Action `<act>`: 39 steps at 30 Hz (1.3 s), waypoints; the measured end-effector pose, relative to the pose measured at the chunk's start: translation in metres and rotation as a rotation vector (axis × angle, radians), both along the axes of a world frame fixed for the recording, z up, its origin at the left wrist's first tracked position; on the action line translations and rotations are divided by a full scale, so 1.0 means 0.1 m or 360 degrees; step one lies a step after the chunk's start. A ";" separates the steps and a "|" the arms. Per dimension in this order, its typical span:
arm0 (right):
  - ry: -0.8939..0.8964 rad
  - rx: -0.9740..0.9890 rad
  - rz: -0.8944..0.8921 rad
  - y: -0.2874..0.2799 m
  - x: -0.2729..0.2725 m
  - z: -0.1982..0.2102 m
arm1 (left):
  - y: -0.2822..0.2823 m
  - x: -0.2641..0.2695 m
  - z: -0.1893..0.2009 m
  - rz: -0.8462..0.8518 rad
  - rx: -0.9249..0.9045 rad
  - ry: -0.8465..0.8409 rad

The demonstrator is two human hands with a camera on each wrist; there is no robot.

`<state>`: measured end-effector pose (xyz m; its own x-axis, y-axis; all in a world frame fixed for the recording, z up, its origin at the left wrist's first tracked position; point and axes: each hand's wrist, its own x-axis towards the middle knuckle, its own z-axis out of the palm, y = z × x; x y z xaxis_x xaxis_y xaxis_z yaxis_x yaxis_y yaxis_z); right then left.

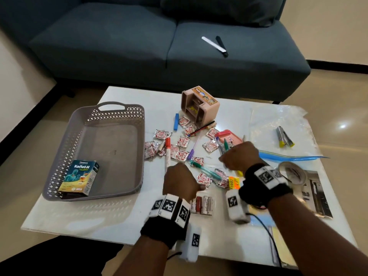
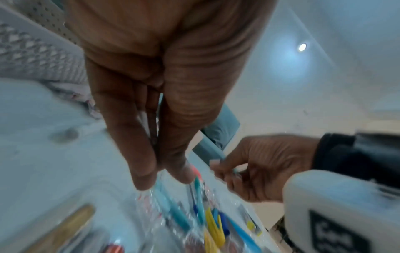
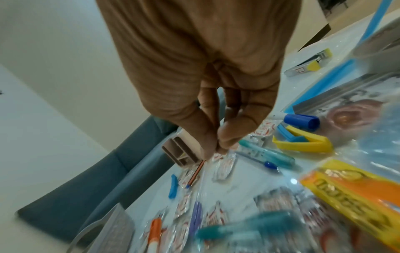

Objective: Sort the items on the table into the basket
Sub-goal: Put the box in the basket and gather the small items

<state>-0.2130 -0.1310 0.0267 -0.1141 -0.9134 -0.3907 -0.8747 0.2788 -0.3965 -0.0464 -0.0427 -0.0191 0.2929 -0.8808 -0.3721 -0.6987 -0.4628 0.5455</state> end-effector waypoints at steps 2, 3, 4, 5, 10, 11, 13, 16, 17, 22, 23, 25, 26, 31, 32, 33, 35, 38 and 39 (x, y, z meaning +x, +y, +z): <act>-0.0006 -0.0033 -0.0173 -0.33 0.00 -0.01 | -0.12 0.17 0.14 0.0037 -0.0092 -0.0054; -0.0003 -0.0048 -0.0189 -0.50 0.03 -0.03 | -0.20 0.26 0.22 0.0057 -0.0160 -0.0129; 0.0009 -0.0076 -0.0177 -0.62 0.07 -0.03 | -0.26 0.32 0.30 0.0061 -0.0229 -0.0224; 0.0027 -0.0102 -0.0160 -0.75 0.12 -0.03 | -0.35 0.37 0.39 0.0044 -0.0284 -0.0329; 0.0004 -0.0236 -0.0108 -1.24 0.43 -0.08 | -0.94 0.51 0.67 -0.0100 -0.0348 -0.0591; -0.0007 -0.0249 -0.0078 -1.31 0.49 -0.12 | -1.04 0.52 0.67 -0.0164 -0.0290 -0.0638; -0.0029 -0.0267 -0.0016 -1.42 0.59 -0.22 | -1.20 0.57 0.61 -0.0321 -0.0144 -0.0734; -0.0064 -0.0262 -0.0060 -1.49 0.64 -0.37 | -1.33 0.65 0.44 -0.0471 0.0025 -0.0821; -0.0059 -0.0248 -0.0064 -1.51 0.64 -0.42 | -1.35 0.67 0.37 -0.0494 0.0057 -0.0831; -0.0036 -0.0204 -0.0054 -1.58 0.60 -0.49 | -1.36 0.70 0.10 -0.0516 0.0081 -0.0811; -0.0041 -0.0210 -0.0072 -1.58 0.56 -0.50 | -1.36 0.70 0.09 -0.0496 0.0057 -0.0799; -0.0018 -0.0224 -0.0078 -1.53 0.45 -0.49 | -1.36 0.70 0.08 -0.0442 0.0009 -0.0770; 0.0021 -0.0213 -0.0061 -1.49 0.38 -0.49 | -1.35 0.70 0.08 -0.0417 0.0005 -0.0756; -0.0035 -0.0295 0.0030 -1.17 -0.05 -0.33 | -1.19 0.71 0.24 -0.0304 -0.0069 -0.0678; -0.0227 -0.0342 -0.0079 -1.10 -0.13 -0.28 | -1.16 0.71 0.31 -0.0269 -0.0117 -0.0670; -0.0449 -0.0388 -0.0224 -0.99 -0.21 -0.18 | -1.12 0.70 0.42 -0.0225 -0.0177 -0.0660; -0.0913 -0.0382 -0.0509 -0.78 -0.30 0.02 | -1.07 0.68 0.65 -0.0118 -0.0319 -0.0582; -0.1347 -0.0239 -0.0684 -0.28 -0.27 0.39 | -0.86 0.58 0.95 0.0004 -0.0485 -0.0246; -0.1415 -0.0198 -0.0711 -0.12 -0.22 0.47 | -0.77 0.53 0.98 0.0046 -0.0487 -0.0067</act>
<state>-0.2352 -0.1426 0.0737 -0.1695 -0.8983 -0.4054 -0.0721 0.4215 -0.9039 0.0066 -0.1199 0.0792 0.3290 -0.9411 -0.0779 -0.7125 -0.3015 0.6336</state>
